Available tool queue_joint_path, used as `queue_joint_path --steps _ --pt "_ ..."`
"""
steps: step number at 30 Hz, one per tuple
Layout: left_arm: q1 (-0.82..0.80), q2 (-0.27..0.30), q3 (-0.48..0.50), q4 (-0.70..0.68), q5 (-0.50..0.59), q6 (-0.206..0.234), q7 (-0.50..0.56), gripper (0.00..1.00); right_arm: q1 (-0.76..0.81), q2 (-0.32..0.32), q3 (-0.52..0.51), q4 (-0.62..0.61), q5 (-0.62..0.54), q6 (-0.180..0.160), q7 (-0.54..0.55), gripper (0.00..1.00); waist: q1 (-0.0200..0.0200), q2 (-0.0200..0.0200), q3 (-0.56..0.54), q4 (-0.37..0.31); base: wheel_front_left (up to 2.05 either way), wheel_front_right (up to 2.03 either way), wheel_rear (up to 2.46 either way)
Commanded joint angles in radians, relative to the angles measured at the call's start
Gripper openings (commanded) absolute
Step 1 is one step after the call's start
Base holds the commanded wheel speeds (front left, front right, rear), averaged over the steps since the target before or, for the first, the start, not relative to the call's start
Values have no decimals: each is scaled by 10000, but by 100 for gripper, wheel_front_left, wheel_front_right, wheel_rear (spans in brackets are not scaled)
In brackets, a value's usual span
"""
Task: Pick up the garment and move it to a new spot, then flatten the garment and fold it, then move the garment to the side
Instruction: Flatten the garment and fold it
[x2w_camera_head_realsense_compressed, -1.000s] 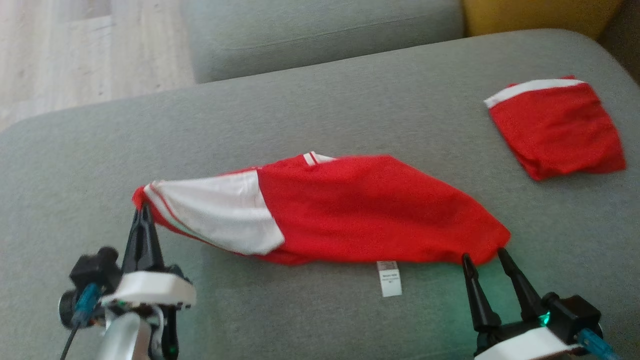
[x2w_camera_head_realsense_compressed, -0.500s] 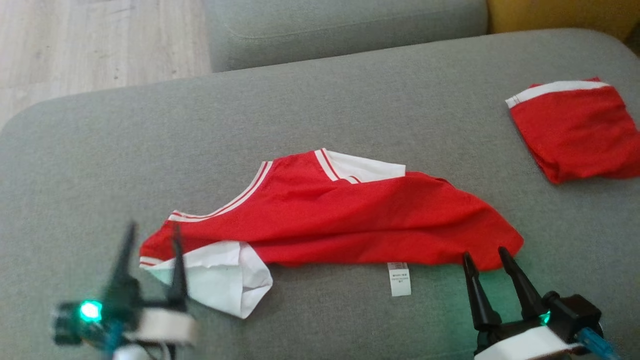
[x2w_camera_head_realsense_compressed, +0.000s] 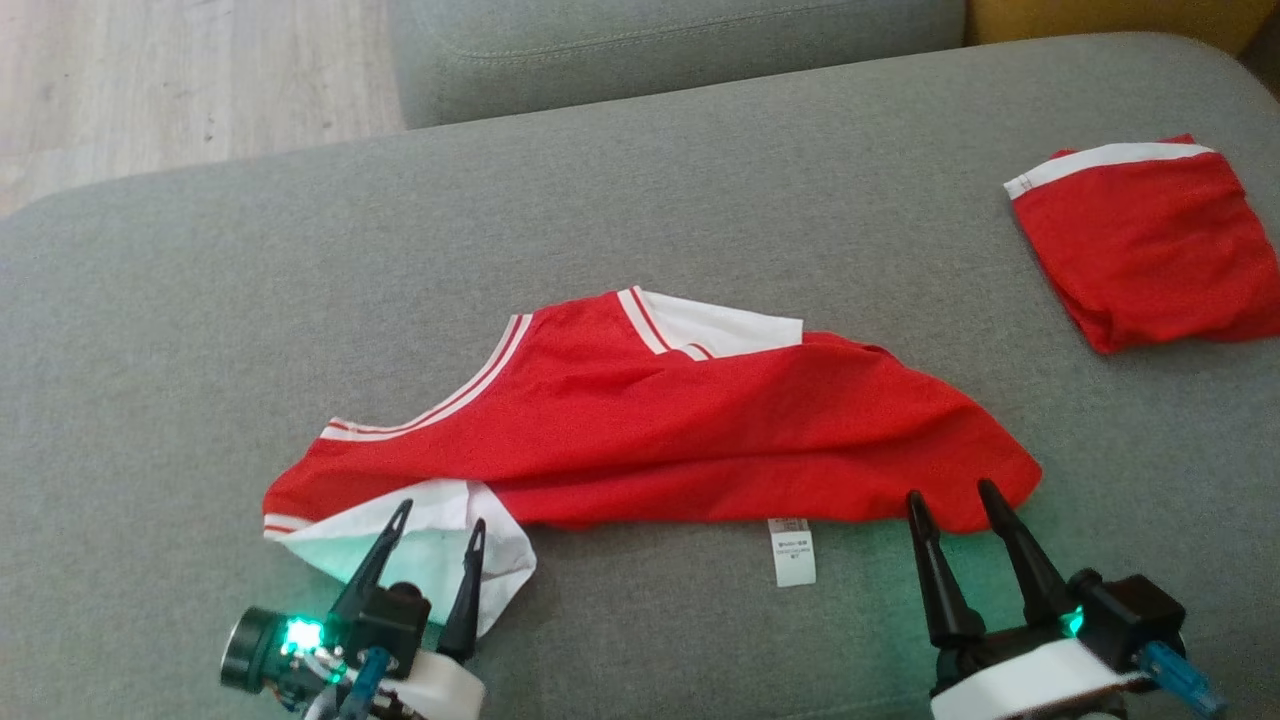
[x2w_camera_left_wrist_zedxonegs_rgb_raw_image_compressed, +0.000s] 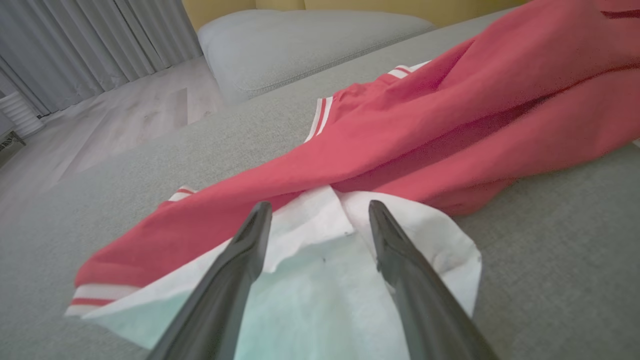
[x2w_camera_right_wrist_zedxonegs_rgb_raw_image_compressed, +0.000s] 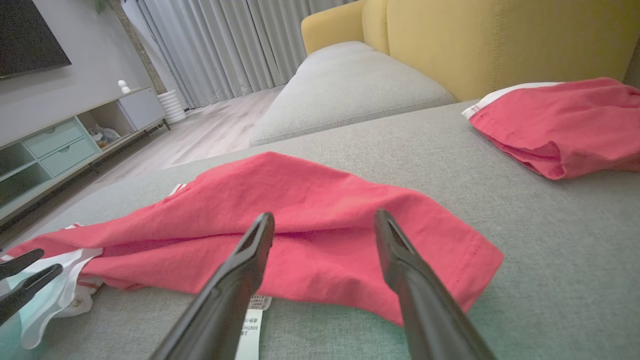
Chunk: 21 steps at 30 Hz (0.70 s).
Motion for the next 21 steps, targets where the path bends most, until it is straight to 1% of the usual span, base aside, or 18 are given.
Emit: queue_joint_path --steps 1,4,7,8,9,10,11,12,13,18,21 --pt "-345 23 240 -112 77 137 -86 100 -365 -136 234 -276 49 65 -38 100 -1 0 12 -56 0 0 0" --pt "-533 -4 269 345 52 290 -94 100 -346 -188 212 -284 56 65 -38 100 -1 0 13 -154 0 0 0" --pt "-658 -15 273 710 -26 308 -115 100 -310 -219 165 -279 58 65 -38 100 -1 0 -11 -219 0 0 0" --pt "-688 -19 279 795 -53 322 -128 89 -297 -224 149 -281 54 65 -38 100 -1 0 -24 -232 0 0 0" --pt "-713 -25 297 851 -91 350 -149 64 -285 -226 134 -284 52 65 -38 100 -1 0 -35 -240 0 0 0" --pt "-729 -27 308 894 -124 371 -174 43 -274 -230 121 -286 53 65 -38 100 -1 0 -49 -241 0 0 0" --pt "-738 -36 331 902 -175 397 -205 35 -260 -231 102 -286 50 65 -38 100 -1 0 -66 -234 0 0 0" --pt "-735 -46 349 900 -227 418 -233 6 -242 -228 80 -289 43 65 -38 100 -1 0 -87 -218 0 0 0" --pt "-723 -60 353 906 -281 416 -253 0 -219 -225 58 -292 38 65 -38 100 -1 0 -109 -193 0 0 0" --pt "-715 -49 272 832 -376 399 -315 0 -141 -177 41 -291 27 65 -38 100 -1 0 -205 25 0 0 0" --pt "-642 21 317 337 -444 496 -336 0 -59 -166 2 -229 39 65 -38 100 -1 0 -274 204 0 0 0"
